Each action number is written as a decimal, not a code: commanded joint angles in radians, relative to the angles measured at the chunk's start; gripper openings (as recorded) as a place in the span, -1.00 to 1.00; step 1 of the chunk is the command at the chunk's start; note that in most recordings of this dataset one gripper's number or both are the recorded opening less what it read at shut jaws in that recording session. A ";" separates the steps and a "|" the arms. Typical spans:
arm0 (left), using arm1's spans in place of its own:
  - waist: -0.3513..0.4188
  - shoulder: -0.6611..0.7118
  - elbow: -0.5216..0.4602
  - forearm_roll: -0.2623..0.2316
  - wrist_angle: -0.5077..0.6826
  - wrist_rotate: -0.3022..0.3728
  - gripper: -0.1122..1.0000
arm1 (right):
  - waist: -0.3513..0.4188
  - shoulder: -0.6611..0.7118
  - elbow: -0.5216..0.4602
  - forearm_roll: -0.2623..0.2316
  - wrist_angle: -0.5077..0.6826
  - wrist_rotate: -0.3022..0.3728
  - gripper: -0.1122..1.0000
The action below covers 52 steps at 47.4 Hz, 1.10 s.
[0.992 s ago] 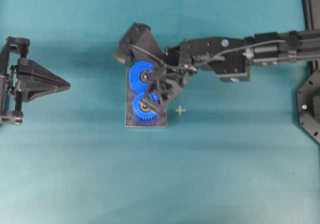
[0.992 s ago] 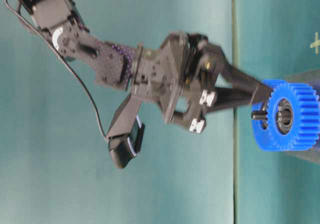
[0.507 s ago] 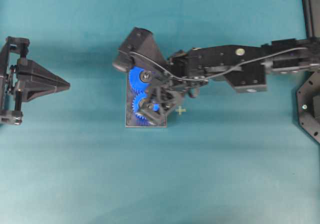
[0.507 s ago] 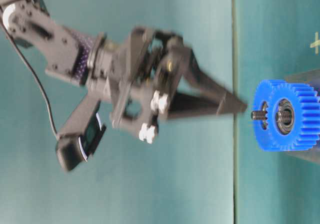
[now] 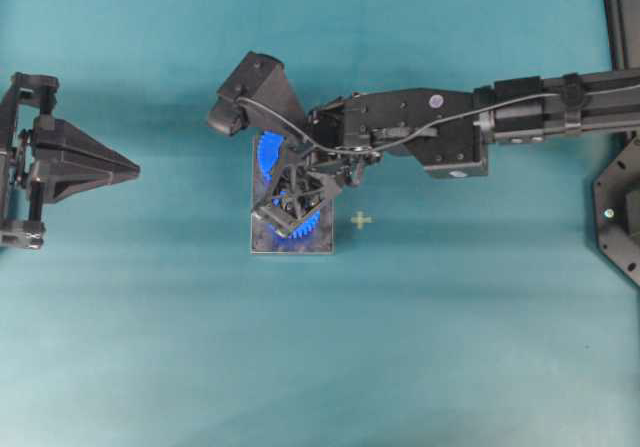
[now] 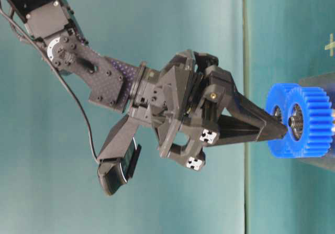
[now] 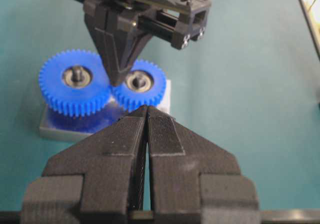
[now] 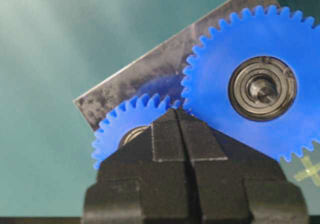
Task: Fit the small gear onto the shaft.
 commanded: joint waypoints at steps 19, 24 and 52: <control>0.000 -0.002 -0.009 0.003 -0.009 -0.002 -0.80 | 0.117 -0.158 0.126 0.048 0.008 0.078 -0.84; 0.000 0.000 -0.011 0.002 -0.009 -0.002 -0.80 | 0.109 -0.178 0.109 0.018 -0.006 0.095 -0.84; 0.000 -0.002 -0.014 0.003 -0.009 -0.003 -0.80 | 0.003 -0.034 0.011 -0.025 -0.043 0.018 -0.84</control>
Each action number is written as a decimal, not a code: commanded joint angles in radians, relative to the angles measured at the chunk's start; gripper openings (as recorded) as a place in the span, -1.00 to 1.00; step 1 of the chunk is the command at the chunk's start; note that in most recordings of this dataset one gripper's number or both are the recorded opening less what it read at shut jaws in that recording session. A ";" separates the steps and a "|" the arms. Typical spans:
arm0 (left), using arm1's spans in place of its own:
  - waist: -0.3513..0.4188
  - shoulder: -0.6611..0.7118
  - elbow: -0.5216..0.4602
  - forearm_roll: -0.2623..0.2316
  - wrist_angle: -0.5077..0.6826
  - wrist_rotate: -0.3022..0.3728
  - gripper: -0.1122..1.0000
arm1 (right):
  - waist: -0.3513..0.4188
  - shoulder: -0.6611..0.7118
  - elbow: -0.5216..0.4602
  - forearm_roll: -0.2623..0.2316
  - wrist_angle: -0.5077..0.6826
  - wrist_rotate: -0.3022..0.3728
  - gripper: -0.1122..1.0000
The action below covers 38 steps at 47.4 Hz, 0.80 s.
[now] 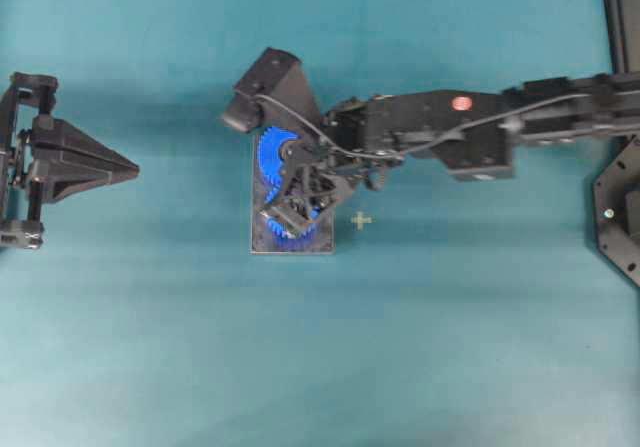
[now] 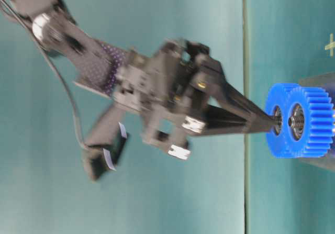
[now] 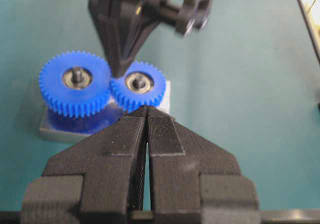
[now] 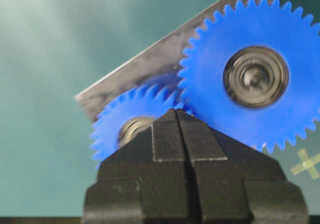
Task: Fit the small gear onto the shaft.
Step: 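Open the right gripper and lift it away from the gears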
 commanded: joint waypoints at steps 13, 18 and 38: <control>0.000 0.002 -0.011 0.003 -0.008 -0.002 -0.80 | 0.025 -0.044 0.044 0.020 0.061 -0.015 -0.84; 0.000 0.000 -0.011 0.003 -0.009 -0.002 -0.80 | 0.057 -0.081 0.077 0.043 0.074 -0.006 -0.84; 0.000 -0.002 -0.011 0.002 -0.009 -0.002 -0.80 | 0.086 -0.253 0.138 -0.041 0.037 -0.021 -0.84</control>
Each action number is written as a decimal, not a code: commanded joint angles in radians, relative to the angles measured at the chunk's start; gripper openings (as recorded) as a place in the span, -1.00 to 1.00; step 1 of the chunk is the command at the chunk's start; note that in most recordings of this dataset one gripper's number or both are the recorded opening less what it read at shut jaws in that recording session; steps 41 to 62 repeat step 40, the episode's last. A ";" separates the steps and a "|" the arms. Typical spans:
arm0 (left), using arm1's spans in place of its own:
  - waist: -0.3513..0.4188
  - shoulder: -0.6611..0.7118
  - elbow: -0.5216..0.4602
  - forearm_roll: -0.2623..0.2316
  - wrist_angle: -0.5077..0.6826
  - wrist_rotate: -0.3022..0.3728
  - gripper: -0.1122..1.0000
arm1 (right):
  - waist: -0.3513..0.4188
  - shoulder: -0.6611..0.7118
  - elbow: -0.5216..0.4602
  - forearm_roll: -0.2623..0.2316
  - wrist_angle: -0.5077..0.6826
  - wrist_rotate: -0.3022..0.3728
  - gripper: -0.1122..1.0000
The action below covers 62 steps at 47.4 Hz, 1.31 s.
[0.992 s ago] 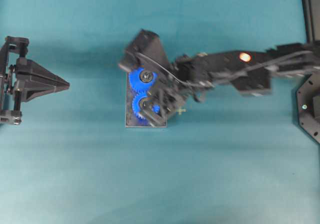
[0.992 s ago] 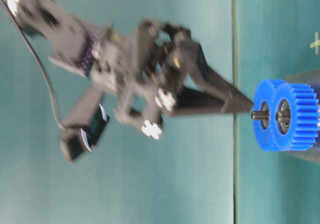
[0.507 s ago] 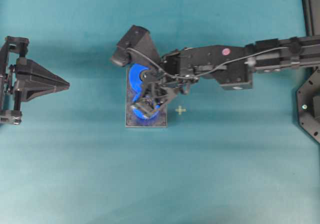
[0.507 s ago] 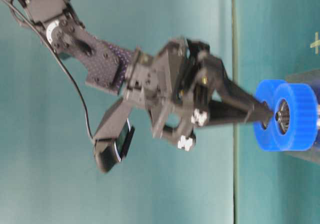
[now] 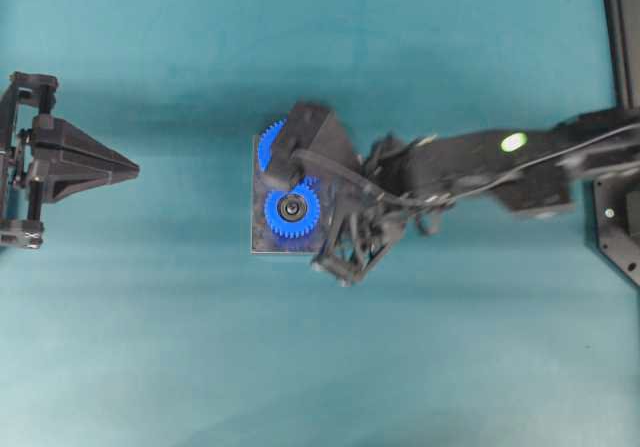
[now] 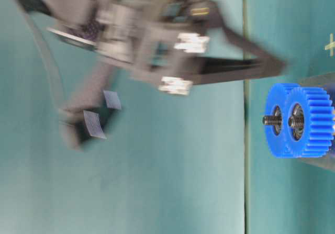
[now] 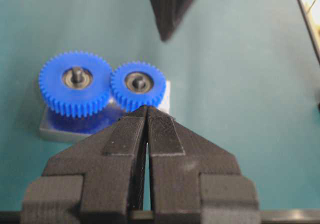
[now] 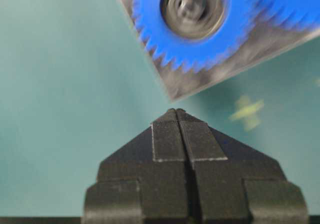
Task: Fit the small gear onto the shaft.
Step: 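Open the right gripper and lift it away from the gears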
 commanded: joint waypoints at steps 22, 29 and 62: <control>-0.006 -0.012 -0.015 0.003 -0.035 0.015 -0.80 | -0.040 -0.236 0.242 -0.052 -0.249 -0.127 -0.84; -0.025 -0.014 -0.012 0.009 -0.034 0.029 -0.80 | -0.040 -0.276 0.267 -0.054 -0.276 -0.135 -0.84; -0.034 0.000 -0.018 0.008 -0.003 0.035 -0.80 | -0.035 -0.344 0.331 -0.057 -0.287 -0.138 -0.84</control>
